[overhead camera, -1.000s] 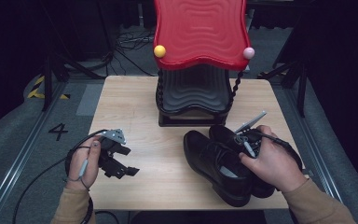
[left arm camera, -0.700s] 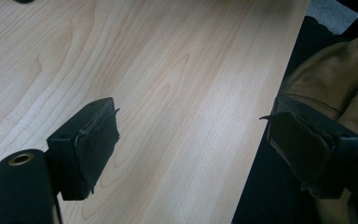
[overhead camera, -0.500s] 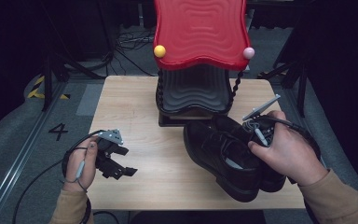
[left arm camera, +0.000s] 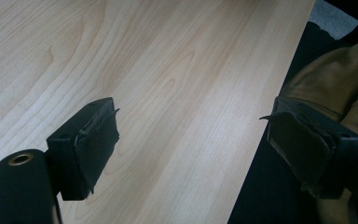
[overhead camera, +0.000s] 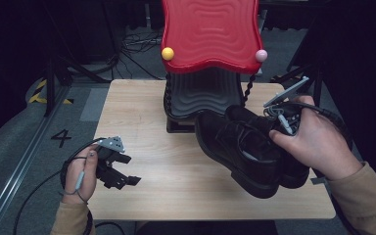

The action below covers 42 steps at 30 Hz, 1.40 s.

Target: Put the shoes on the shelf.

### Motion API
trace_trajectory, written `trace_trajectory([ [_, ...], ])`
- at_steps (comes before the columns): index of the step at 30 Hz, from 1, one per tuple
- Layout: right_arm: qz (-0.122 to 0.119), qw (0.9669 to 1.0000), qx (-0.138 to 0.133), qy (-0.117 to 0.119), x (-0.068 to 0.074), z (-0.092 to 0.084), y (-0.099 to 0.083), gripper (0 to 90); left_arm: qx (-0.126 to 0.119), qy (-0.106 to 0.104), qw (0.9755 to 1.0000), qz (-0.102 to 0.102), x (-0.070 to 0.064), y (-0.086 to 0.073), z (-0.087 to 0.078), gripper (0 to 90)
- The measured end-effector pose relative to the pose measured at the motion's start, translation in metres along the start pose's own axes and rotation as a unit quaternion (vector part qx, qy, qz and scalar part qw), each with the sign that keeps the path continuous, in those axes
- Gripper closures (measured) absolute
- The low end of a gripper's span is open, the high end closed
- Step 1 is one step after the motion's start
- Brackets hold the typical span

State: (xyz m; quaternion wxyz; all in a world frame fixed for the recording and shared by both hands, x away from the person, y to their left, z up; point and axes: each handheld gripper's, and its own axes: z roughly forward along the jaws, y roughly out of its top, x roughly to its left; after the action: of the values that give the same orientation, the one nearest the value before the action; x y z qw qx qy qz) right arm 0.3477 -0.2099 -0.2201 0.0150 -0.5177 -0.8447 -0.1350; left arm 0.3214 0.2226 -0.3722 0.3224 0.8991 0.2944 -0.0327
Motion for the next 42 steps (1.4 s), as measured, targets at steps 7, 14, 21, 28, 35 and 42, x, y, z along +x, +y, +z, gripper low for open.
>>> trace_trajectory([
  [7, 0.001, 0.9999, -0.011, -0.002, -0.001, -0.020, 0.006, 82.6, -0.004, 0.006, 0.9999, -0.007, -0.002, -0.006, -0.004, 16.7],
  [14, 0.003, 0.9999, -0.014, -0.002, -0.001, -0.038, 0.010, 82.6, -0.007, 0.006, 0.9999, -0.009, -0.002, -0.008, -0.007, 16.6],
  [21, 0.003, 0.9997, -0.025, 0.009, 0.002, -0.062, 0.009, 82.6, -0.012, 0.008, 0.9999, -0.008, -0.002, -0.008, -0.009, 16.6],
  [28, 0.001, 0.9996, -0.026, 0.008, 0.008, -0.081, 0.012, 82.6, -0.014, 0.005, 0.9999, -0.006, 0.000, -0.008, -0.011, 16.5],
  [35, 0.001, 0.9994, -0.035, 0.004, 0.019, -0.102, 0.016, 82.6, -0.023, 0.006, 0.9997, -0.006, 0.003, -0.007, -0.013, 16.5],
  [42, -0.007, 0.9990, -0.043, 0.006, 0.030, -0.116, 0.027, 82.6, -0.032, 0.007, 0.9994, -0.008, 0.006, -0.007, -0.016, 16.5],
])
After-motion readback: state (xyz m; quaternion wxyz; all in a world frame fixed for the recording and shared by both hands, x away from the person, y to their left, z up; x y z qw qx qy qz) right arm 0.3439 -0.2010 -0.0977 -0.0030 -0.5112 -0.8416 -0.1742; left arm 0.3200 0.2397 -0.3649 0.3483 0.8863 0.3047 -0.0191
